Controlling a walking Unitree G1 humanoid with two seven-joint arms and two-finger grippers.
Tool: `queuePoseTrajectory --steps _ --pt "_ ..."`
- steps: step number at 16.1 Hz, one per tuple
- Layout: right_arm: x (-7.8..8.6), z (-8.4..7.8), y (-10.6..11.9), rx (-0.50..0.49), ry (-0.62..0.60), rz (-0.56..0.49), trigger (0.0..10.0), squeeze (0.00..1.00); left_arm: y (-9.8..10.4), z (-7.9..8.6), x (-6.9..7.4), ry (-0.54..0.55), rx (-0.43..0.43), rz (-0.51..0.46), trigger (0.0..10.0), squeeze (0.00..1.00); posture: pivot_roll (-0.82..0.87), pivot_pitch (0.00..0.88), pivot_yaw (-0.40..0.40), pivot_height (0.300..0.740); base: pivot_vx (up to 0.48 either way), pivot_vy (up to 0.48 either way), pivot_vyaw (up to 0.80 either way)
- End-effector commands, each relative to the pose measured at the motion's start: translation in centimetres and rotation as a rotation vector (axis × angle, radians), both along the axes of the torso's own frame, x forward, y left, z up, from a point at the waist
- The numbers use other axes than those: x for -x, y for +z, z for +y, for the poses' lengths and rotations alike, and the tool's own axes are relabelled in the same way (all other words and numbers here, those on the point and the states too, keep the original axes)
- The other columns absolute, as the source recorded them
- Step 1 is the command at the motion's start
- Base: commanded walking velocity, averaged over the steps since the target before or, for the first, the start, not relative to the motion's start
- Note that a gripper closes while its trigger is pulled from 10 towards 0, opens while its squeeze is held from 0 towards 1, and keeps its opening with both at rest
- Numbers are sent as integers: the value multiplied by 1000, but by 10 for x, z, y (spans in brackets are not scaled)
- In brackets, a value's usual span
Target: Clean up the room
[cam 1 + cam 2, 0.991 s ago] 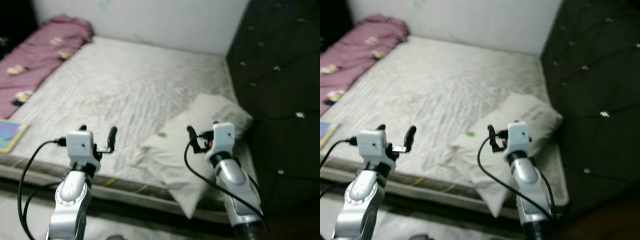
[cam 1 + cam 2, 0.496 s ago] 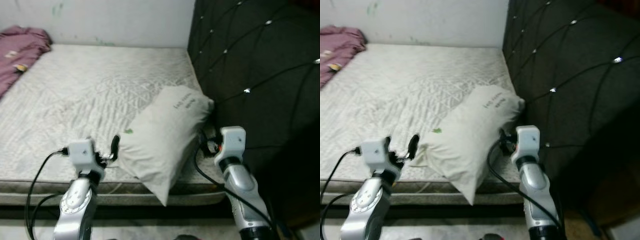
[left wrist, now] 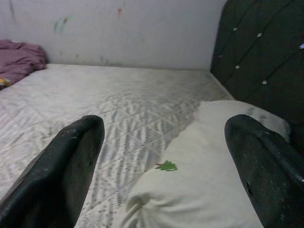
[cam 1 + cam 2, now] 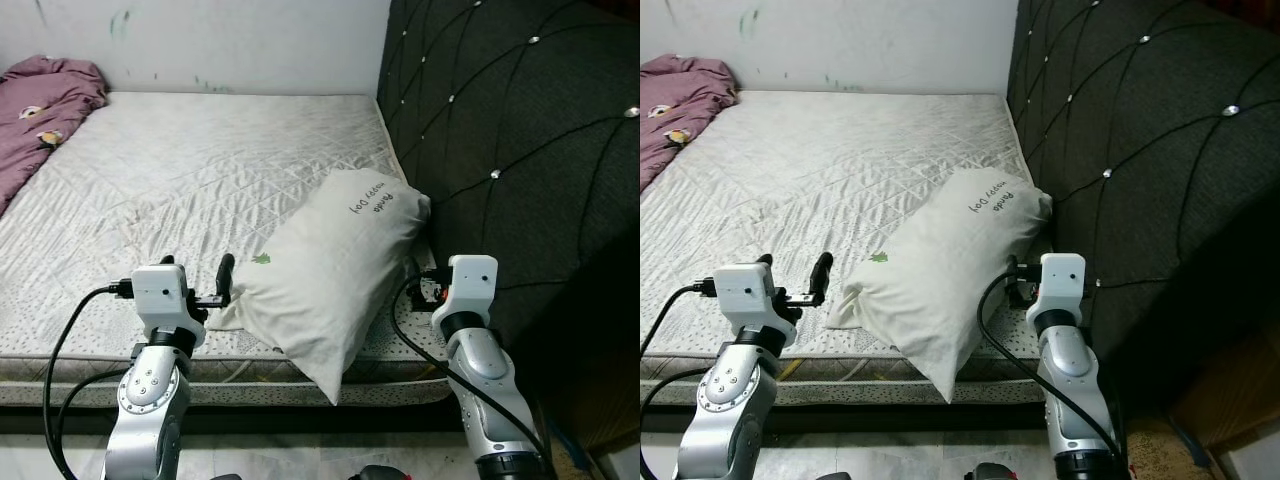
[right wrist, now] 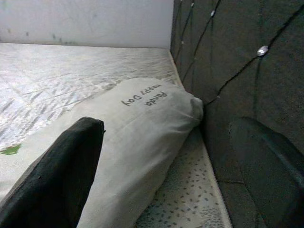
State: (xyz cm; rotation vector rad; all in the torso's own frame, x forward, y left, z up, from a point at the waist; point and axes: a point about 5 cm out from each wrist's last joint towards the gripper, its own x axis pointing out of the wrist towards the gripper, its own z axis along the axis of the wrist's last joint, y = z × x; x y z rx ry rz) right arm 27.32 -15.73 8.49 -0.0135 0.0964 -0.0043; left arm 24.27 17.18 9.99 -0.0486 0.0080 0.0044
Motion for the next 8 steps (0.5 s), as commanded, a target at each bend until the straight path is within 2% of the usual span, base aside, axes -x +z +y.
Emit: queuePoseTrajectory --steps 1,3,5,8 --pt "-2 3 5 5 6 -20 10000 0 -4 2 5 16 -3 29 10000 0 4 0 15 740 0 0 0" --pt "-1 7 8 -53 48 -15 10000 0 -7 -2 10 -22 19 44 10000 0 6 0 12 740 0 0 0" --pt "2 15 8 -53 94 -14 10000 0 -5 -3 10 -33 29 32 10000 0 4 0 1 740 0 0 0" --pt "-1 9 7 -76 56 0 10000 0 -3 -4 9 -33 34 25 10000 0 5 0 -7 740 0 0 -800"
